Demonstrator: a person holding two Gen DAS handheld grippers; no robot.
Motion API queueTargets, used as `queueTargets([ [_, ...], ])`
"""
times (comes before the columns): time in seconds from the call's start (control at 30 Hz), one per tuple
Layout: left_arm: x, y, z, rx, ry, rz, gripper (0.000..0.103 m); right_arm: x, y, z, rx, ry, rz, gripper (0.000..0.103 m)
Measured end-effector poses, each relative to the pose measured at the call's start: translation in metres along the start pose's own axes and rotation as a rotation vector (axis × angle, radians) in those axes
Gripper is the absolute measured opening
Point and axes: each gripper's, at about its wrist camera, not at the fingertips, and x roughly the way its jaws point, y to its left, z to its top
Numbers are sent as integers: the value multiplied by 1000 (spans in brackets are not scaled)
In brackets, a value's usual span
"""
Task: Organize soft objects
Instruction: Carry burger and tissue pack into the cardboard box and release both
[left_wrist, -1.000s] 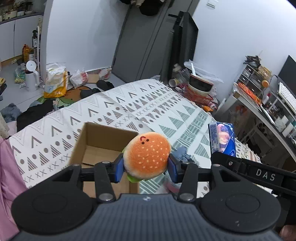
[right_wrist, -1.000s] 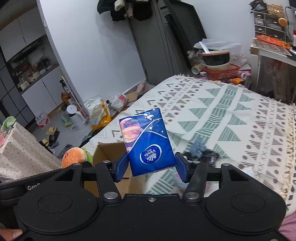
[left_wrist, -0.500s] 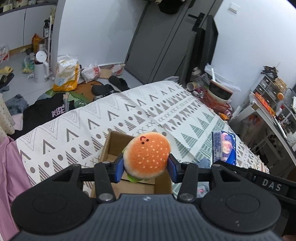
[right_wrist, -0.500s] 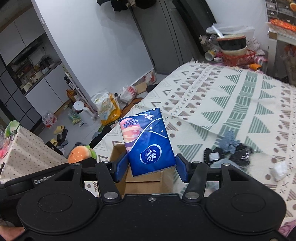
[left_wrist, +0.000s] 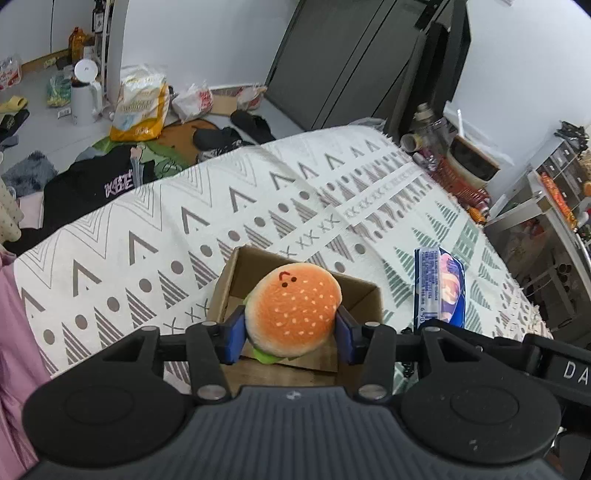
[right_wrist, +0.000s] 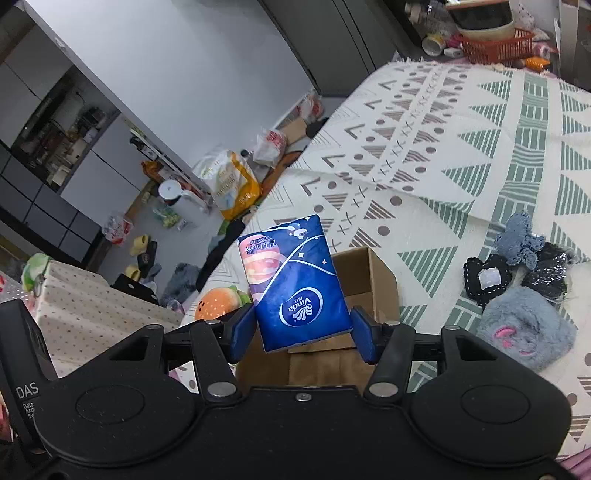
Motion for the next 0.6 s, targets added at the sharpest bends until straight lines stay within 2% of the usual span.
queueTargets([
  [0.23,28,12,6,-51,48,6,51,26,-7,4,18,47,-30,54],
  [0.33,37,19,8,-87,81,5,55,35,-8,5,25,59,-33,54],
  [0.43,38,25,10,-113,98,-27,62,43,-8,5,39,75,-32,54],
  [0.6,26,26,16,-98,71,20,65,51,-6,6,60,87,-23,54],
])
